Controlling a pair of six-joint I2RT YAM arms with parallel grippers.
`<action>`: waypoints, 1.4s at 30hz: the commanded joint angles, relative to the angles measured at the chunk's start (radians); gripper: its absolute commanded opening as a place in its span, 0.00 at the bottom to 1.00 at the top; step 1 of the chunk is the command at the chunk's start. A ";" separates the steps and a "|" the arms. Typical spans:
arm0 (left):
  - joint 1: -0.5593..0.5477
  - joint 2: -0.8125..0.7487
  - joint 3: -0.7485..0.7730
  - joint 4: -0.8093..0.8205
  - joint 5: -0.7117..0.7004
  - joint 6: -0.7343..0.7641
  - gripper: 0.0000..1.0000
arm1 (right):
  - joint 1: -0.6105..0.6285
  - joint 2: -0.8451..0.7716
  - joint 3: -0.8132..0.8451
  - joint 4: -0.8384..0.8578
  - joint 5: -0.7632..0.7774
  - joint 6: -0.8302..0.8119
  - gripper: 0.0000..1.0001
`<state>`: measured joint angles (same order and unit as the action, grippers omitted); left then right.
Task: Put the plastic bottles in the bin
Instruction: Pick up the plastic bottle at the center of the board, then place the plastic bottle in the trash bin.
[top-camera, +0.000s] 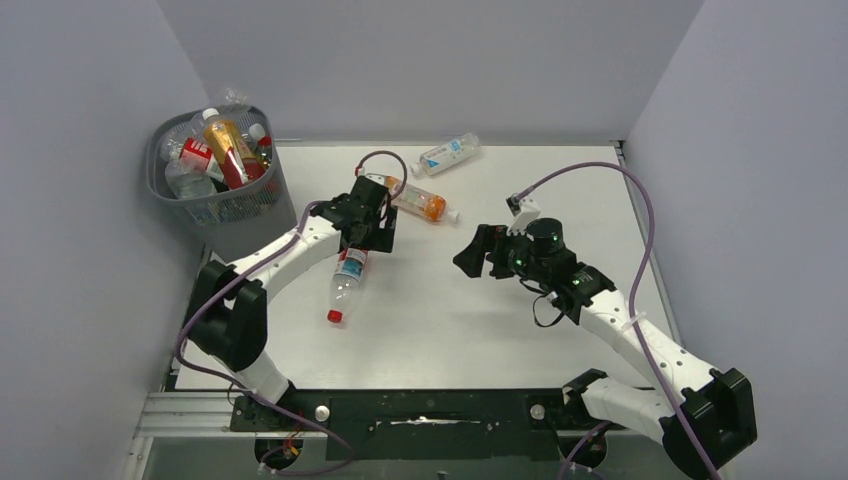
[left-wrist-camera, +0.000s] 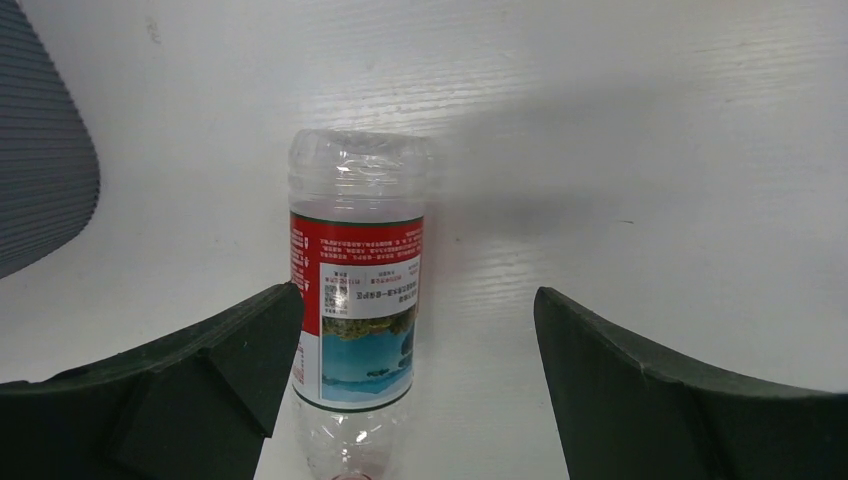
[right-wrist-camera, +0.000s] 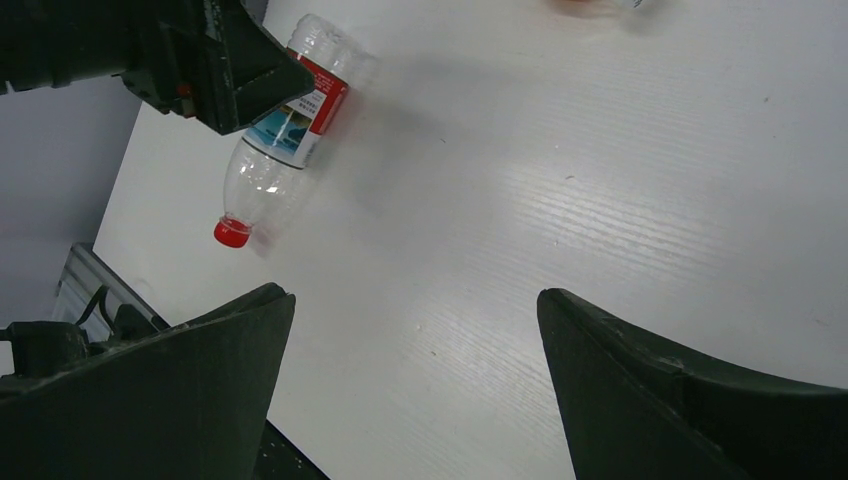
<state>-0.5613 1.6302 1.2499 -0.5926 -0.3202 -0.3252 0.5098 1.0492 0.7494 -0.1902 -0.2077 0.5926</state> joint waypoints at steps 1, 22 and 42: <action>0.044 0.047 -0.014 0.082 -0.004 0.020 0.87 | -0.009 -0.031 -0.006 0.032 -0.024 0.004 0.98; 0.069 0.149 0.025 0.125 0.041 0.013 0.41 | -0.041 -0.013 -0.044 0.054 -0.061 -0.009 0.98; 0.421 -0.293 0.555 0.059 0.155 0.194 0.39 | -0.058 -0.030 -0.073 0.074 -0.091 0.018 0.98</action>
<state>-0.2970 1.4300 1.7512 -0.6056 -0.2131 -0.1967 0.4580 1.0458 0.6987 -0.1753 -0.2821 0.5922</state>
